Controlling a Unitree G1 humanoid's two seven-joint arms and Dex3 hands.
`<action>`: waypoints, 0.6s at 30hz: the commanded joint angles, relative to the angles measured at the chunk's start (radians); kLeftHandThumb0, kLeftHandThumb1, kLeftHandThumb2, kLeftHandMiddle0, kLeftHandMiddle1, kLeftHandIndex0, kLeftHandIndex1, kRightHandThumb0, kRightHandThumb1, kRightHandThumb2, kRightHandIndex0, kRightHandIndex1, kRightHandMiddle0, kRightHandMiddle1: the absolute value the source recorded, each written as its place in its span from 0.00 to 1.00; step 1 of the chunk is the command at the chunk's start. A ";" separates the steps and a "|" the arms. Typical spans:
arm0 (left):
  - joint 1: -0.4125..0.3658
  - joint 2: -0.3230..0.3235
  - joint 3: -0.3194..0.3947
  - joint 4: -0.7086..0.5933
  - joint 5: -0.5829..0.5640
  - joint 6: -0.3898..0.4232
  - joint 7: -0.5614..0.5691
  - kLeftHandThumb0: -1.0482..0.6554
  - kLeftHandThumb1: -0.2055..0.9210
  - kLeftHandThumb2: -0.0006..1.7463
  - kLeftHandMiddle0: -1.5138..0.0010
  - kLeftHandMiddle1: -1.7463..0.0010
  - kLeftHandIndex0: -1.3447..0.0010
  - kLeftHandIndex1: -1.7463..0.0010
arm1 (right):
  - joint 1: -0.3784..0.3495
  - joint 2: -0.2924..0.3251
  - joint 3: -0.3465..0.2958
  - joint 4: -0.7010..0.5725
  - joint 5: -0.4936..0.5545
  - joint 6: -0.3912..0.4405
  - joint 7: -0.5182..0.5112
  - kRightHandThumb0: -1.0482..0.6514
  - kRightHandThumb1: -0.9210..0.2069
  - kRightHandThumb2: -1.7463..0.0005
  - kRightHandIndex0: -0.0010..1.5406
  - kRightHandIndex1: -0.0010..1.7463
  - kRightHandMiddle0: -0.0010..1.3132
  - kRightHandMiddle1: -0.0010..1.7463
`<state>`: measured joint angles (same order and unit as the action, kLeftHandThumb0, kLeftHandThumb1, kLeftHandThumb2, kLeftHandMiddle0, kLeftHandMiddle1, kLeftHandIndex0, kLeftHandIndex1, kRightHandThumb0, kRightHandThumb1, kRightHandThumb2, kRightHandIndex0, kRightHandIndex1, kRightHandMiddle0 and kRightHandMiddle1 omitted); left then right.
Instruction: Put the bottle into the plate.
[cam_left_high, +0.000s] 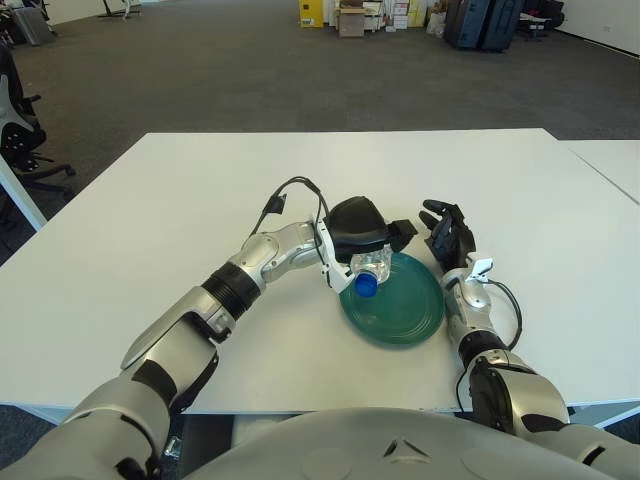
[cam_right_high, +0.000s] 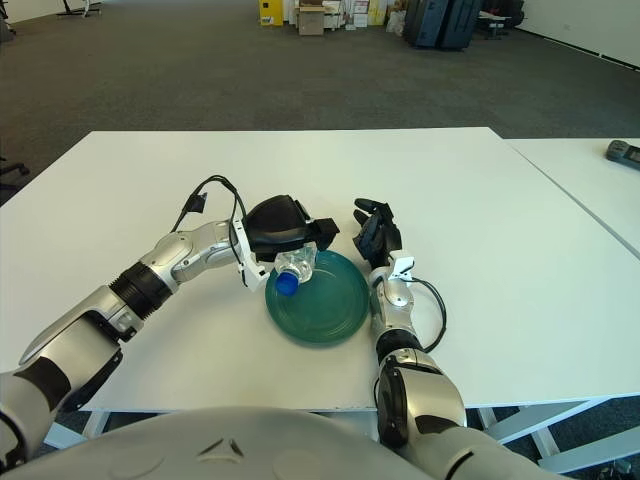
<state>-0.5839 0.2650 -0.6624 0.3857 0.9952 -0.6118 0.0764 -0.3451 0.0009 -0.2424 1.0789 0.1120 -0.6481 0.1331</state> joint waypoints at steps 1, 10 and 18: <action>0.001 -0.012 0.022 -0.004 -0.051 0.005 0.008 0.49 0.61 0.62 0.29 0.00 0.36 0.00 | 0.126 0.085 -0.015 0.071 0.039 0.007 0.013 0.14 0.00 0.44 0.23 0.51 0.12 0.68; -0.019 0.011 0.021 0.042 -0.183 -0.113 -0.059 0.30 0.88 0.43 0.78 0.20 0.82 0.13 | 0.133 0.055 0.023 0.079 -0.030 -0.039 -0.025 0.13 0.00 0.44 0.20 0.53 0.03 0.65; -0.021 0.081 0.037 -0.095 -0.244 -0.130 -0.254 0.04 0.99 0.43 0.93 0.86 0.99 0.61 | 0.167 0.028 0.096 0.074 -0.133 -0.094 -0.104 0.09 0.00 0.48 0.18 0.27 0.00 0.49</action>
<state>-0.5757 0.3044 -0.6575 0.3635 0.7959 -0.7485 -0.1033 -0.3375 -0.0046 -0.1737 1.0785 0.0099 -0.7253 0.0626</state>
